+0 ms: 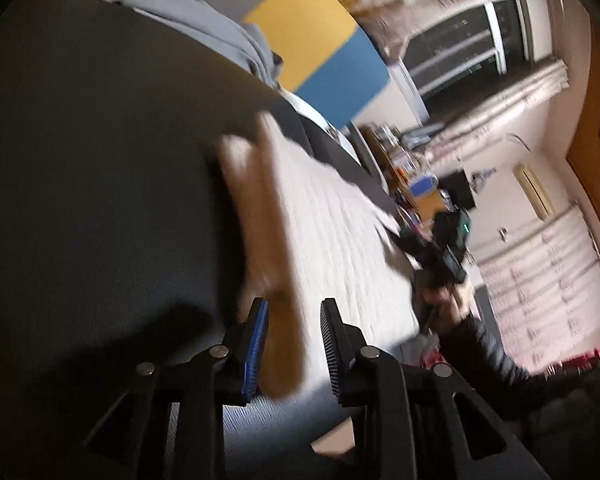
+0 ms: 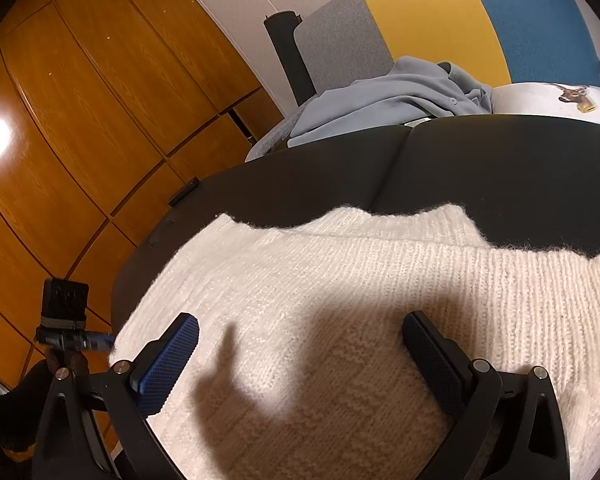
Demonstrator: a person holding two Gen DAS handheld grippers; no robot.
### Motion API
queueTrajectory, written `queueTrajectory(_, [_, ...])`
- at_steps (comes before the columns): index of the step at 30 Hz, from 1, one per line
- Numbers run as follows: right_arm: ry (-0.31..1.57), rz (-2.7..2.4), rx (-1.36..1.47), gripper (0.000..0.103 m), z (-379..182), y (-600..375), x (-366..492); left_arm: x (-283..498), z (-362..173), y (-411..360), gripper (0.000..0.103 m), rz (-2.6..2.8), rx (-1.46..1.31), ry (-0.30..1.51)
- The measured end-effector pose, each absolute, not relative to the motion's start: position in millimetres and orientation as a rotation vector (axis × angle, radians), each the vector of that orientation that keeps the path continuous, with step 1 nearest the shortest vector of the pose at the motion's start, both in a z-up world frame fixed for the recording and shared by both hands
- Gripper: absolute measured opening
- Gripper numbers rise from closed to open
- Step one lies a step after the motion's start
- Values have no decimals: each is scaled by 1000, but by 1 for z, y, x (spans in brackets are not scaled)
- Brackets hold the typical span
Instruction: Fold clothes
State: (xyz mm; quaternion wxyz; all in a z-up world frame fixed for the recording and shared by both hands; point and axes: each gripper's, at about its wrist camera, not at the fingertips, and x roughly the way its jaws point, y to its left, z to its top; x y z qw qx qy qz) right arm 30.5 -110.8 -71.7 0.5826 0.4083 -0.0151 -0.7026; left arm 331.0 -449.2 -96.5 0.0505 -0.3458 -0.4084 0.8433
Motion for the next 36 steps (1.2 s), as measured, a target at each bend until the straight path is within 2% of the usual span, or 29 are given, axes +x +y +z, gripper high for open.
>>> queueTrajectory(7, [-33,-1649,950,103,-70,-111,33,266,-95,-458,33,2621,-1148,-1173])
queueTrajectory(13, [-42,-1647,951,103,-71,-110,32,219,-89,-450,34,2720,-1204,-989])
queueTrajectory(14, [-45,-1646,951,103,-71,-110,32,216,-87,-449,29,2761,-1218,-951])
queueTrajectory(15, [-47,-1645,951,103,-71,-110,32,213,-86,-447,13,2788,-1221,-927])
queueTrajectory(16, [-50,-1644,951,103,-71,-110,32,214,-82,-444,8,2812,-1214,-910])
queueTrajectory(20, [-60,-1641,949,103,-71,-109,31,223,-85,-430,5,2907,-1315,-823])
queueTrajectory(24, [-75,-1632,949,103,-71,-109,29,232,-95,-437,4,2957,-1365,-904])
queueTrajectory(26, [-83,-1627,949,103,-71,-108,28,232,-90,-439,1,3032,-1419,-882])
queueTrajectory(28, [-87,-1626,947,103,-71,-108,27,235,-79,-440,2,3097,-1388,-914])
queueTrajectory(30, [-90,-1625,946,103,-71,-108,27,240,-58,-435,14,3142,-1215,-987])
queueTrajectory(33, [-68,-1646,944,103,-67,-108,30,232,-34,-418,22,3138,-1010,-991])
queueTrajectory(36, [-25,-1685,941,103,-59,-110,35,199,-32,-386,22,3115,-1042,-856])
